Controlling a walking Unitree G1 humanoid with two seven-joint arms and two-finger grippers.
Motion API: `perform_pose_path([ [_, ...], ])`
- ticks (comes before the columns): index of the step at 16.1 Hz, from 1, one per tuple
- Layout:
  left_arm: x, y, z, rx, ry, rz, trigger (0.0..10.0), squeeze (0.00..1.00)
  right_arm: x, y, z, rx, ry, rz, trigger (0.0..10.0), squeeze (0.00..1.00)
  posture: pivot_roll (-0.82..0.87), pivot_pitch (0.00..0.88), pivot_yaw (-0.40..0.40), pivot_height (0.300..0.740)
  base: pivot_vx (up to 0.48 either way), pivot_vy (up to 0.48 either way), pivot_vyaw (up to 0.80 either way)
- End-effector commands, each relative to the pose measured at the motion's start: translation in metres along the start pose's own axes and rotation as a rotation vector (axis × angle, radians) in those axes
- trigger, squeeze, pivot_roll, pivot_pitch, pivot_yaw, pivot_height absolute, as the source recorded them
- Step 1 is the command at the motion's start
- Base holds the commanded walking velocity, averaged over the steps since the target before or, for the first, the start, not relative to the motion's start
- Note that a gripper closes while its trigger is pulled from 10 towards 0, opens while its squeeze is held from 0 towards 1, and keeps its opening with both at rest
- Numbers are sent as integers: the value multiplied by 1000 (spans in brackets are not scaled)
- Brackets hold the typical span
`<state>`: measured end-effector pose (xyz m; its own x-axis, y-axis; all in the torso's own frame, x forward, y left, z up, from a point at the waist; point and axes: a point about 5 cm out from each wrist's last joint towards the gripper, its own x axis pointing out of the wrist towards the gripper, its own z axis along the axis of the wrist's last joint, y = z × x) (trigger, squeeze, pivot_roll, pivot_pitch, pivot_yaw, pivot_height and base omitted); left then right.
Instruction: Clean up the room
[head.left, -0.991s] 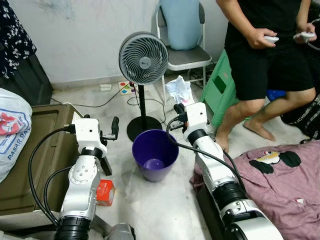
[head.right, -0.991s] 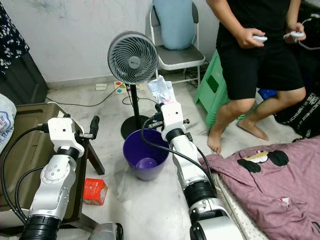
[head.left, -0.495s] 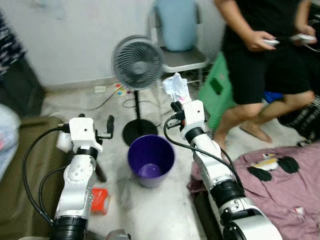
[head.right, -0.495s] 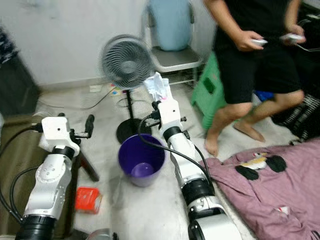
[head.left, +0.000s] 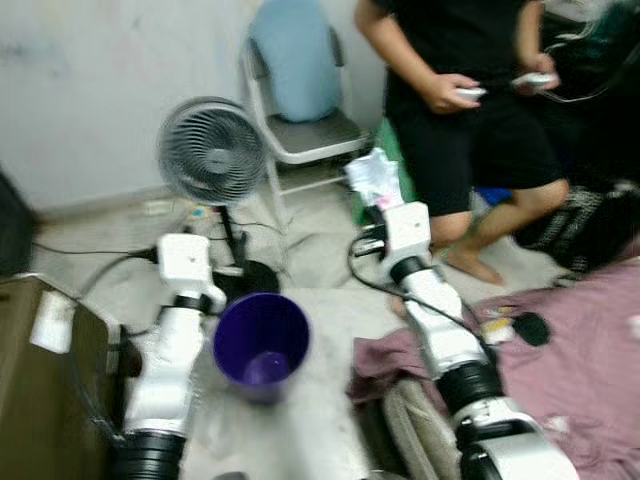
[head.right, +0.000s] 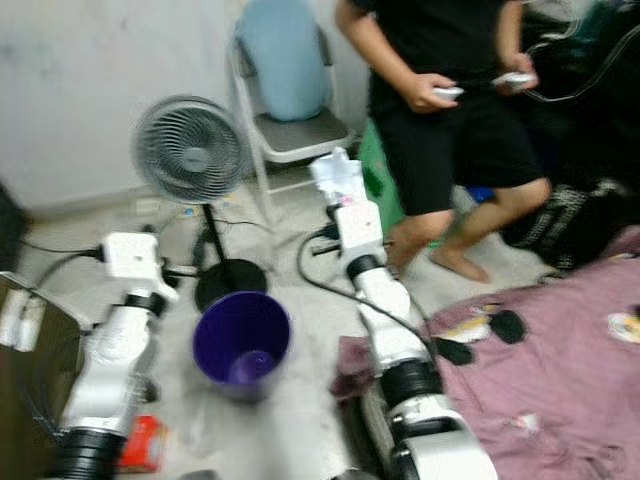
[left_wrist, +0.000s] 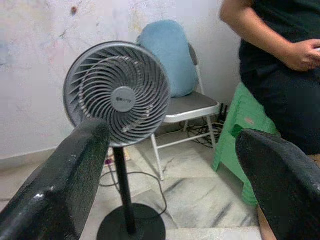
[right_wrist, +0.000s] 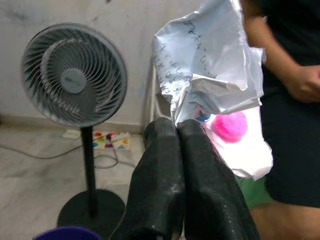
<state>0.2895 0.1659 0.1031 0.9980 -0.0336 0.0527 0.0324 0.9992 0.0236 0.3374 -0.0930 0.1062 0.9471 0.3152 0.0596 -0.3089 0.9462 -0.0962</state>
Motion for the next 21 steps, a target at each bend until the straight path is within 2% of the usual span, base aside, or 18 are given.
perform_pose_path([
  [1,-1,7,-3,9,23,30,10000,0,4,7,5,0,-16,26,10000,0,63,0,-3,740,0,0,606],
  [18,1,7,-4,-16,46,18,10000,0,6,6,5,-14,-7,28,10000,0,60,0,-10,740,0,0,800],
  [21,1,6,-4,-23,39,3,10000,0,6,5,5,-5,-6,19,10000,0,59,0,-9,740,0,0,0],
])
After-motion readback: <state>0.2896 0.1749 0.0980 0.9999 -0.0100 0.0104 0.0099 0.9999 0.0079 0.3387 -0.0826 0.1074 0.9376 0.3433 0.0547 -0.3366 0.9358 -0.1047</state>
